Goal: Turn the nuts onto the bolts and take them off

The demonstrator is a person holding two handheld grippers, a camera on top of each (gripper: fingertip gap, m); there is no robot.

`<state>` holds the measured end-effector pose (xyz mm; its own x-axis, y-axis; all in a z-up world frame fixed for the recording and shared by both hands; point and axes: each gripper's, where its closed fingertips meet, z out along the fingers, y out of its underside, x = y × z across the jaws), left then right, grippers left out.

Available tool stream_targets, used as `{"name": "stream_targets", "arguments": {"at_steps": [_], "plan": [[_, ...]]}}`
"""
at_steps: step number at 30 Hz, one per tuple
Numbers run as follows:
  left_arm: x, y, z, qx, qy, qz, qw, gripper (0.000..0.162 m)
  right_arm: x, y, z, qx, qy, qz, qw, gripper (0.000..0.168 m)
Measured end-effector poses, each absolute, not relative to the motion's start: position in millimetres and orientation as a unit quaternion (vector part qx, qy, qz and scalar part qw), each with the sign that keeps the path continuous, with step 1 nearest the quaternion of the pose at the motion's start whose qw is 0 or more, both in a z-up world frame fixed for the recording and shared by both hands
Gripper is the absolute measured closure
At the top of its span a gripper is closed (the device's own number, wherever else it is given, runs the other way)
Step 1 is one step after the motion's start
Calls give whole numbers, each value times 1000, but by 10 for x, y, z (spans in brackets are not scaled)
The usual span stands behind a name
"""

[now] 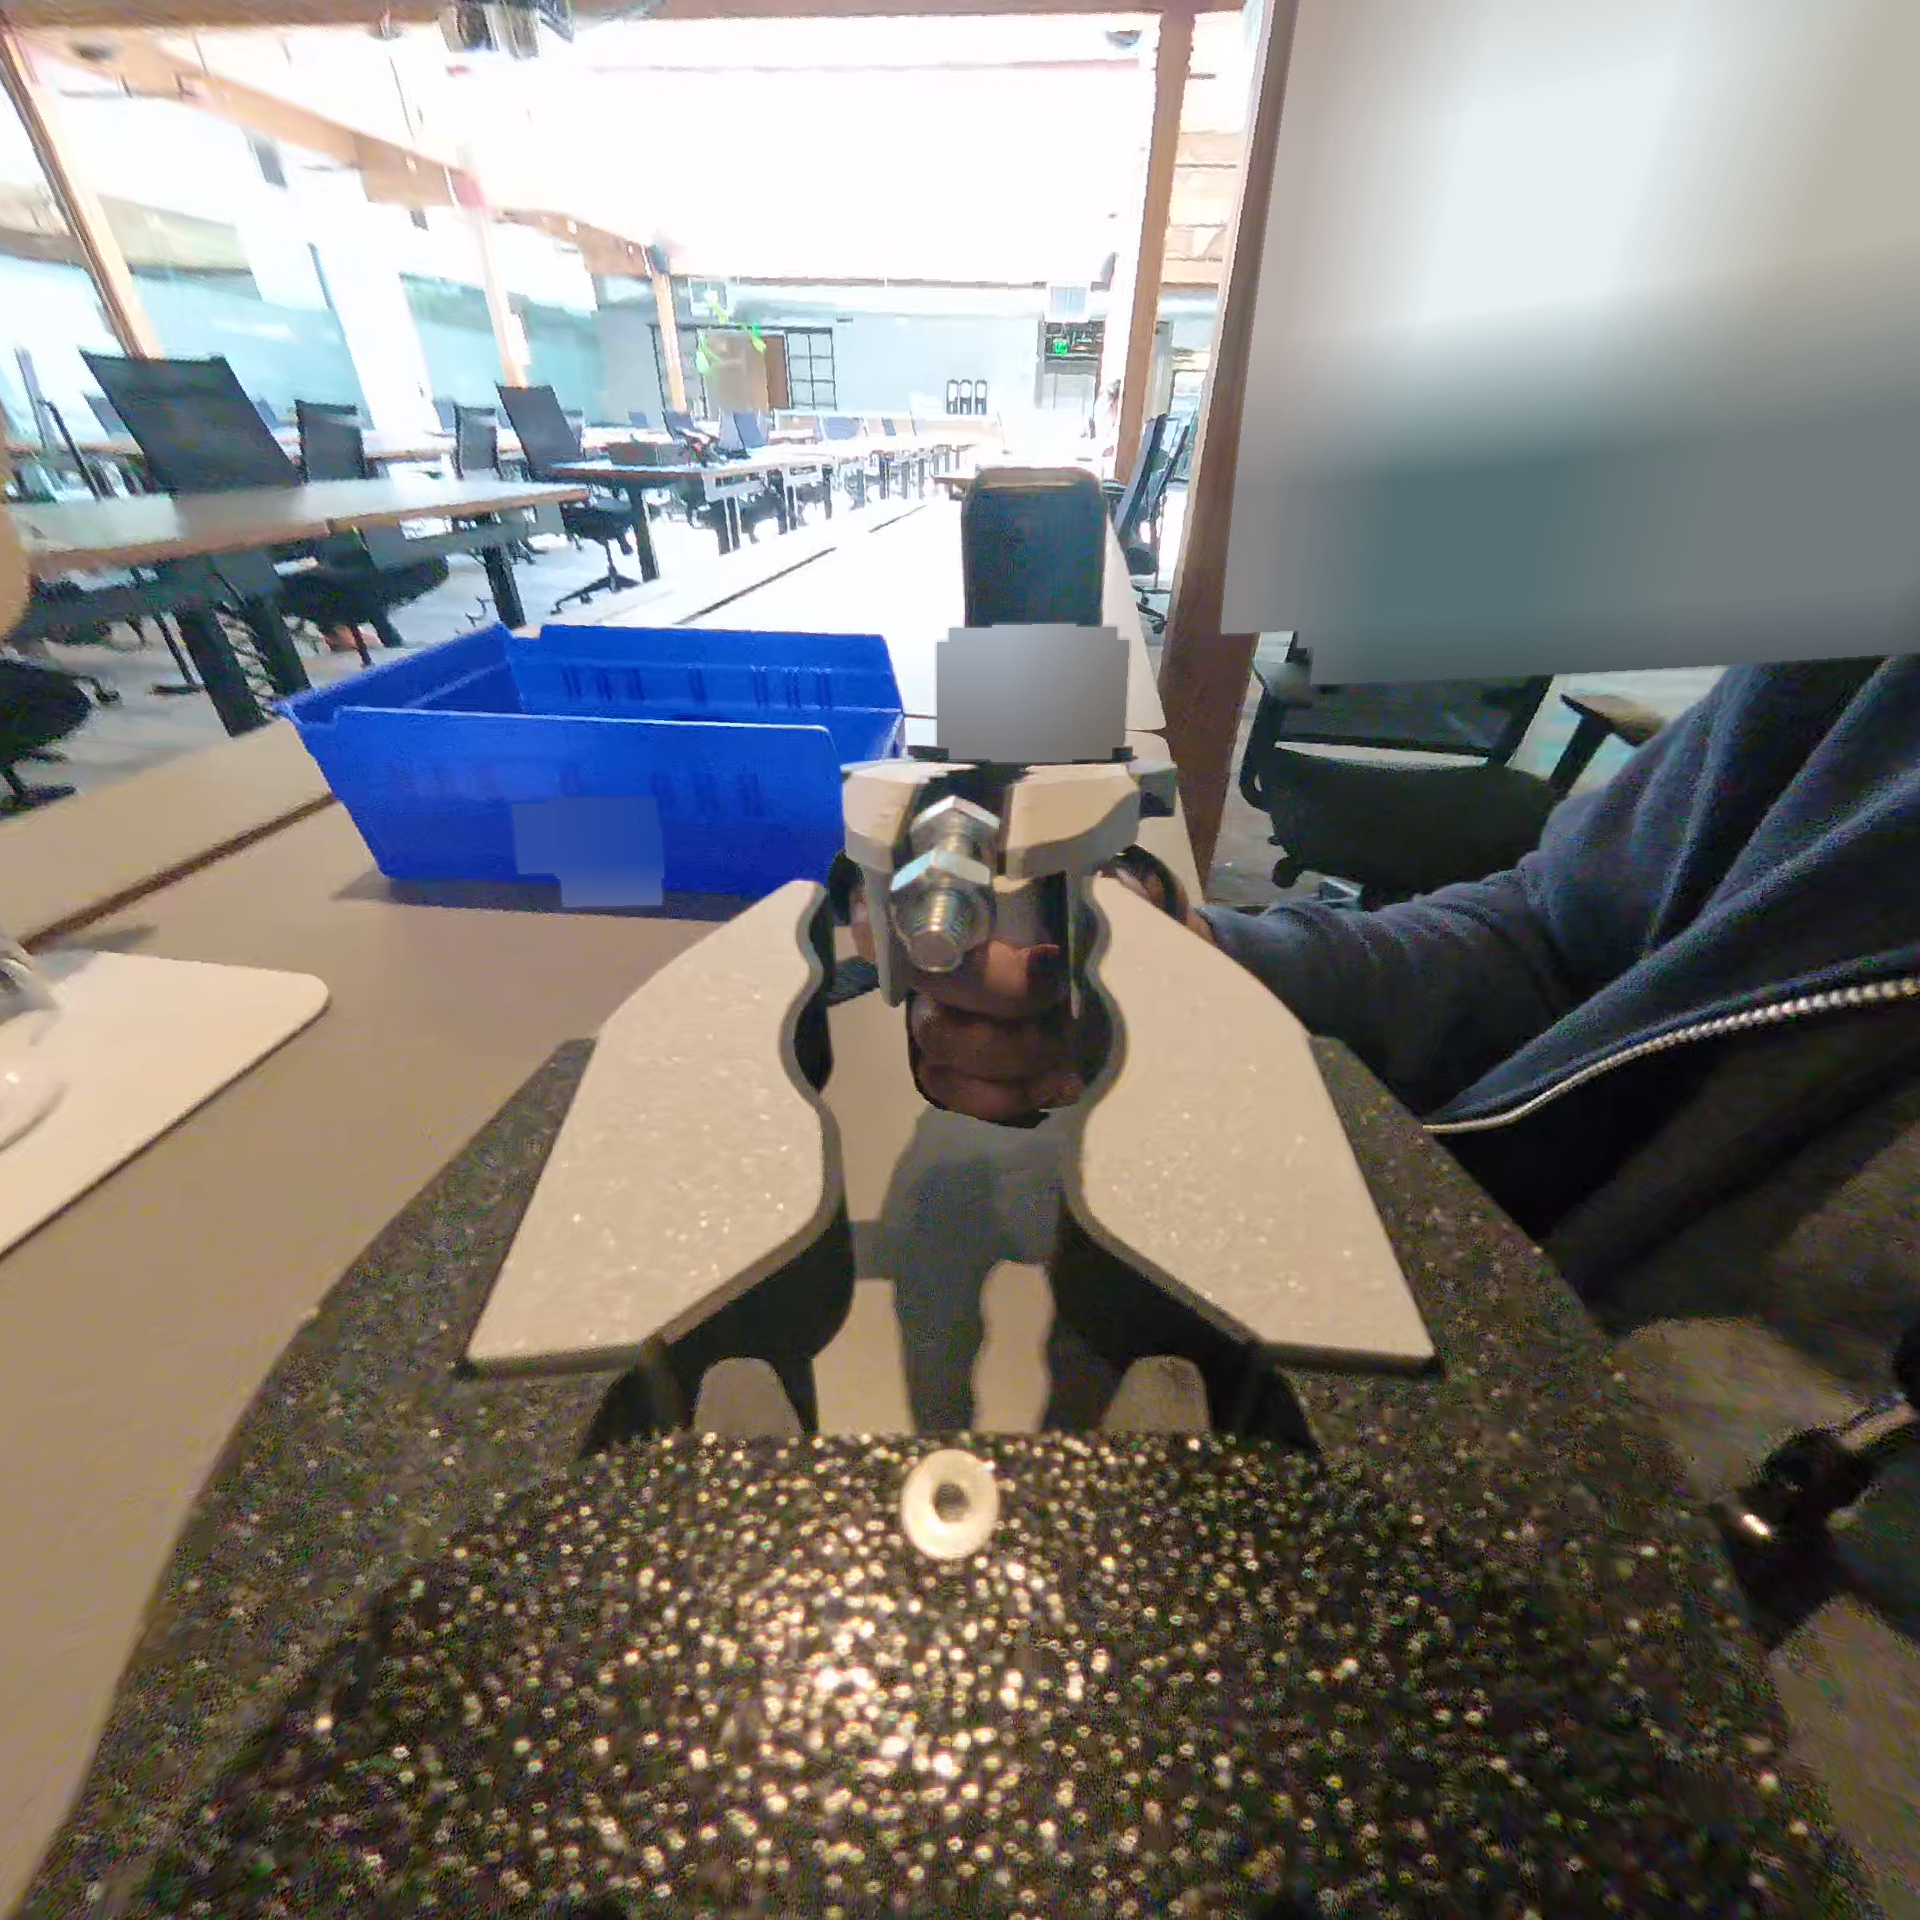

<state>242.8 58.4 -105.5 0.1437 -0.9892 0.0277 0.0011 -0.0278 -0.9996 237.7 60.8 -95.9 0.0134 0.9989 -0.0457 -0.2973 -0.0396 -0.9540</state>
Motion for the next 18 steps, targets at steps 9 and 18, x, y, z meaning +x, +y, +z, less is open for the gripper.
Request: {"name": "stream_targets", "arguments": {"at_steps": [9,18], "plan": [[2420,615,-1063,-484,508,-360,615,145,2365,593,-965,-434,-406,578,560,152],[2378,620,-984,-431,512,-312,674,123,2387,611,-952,-434,-399,578,564,152]]}}
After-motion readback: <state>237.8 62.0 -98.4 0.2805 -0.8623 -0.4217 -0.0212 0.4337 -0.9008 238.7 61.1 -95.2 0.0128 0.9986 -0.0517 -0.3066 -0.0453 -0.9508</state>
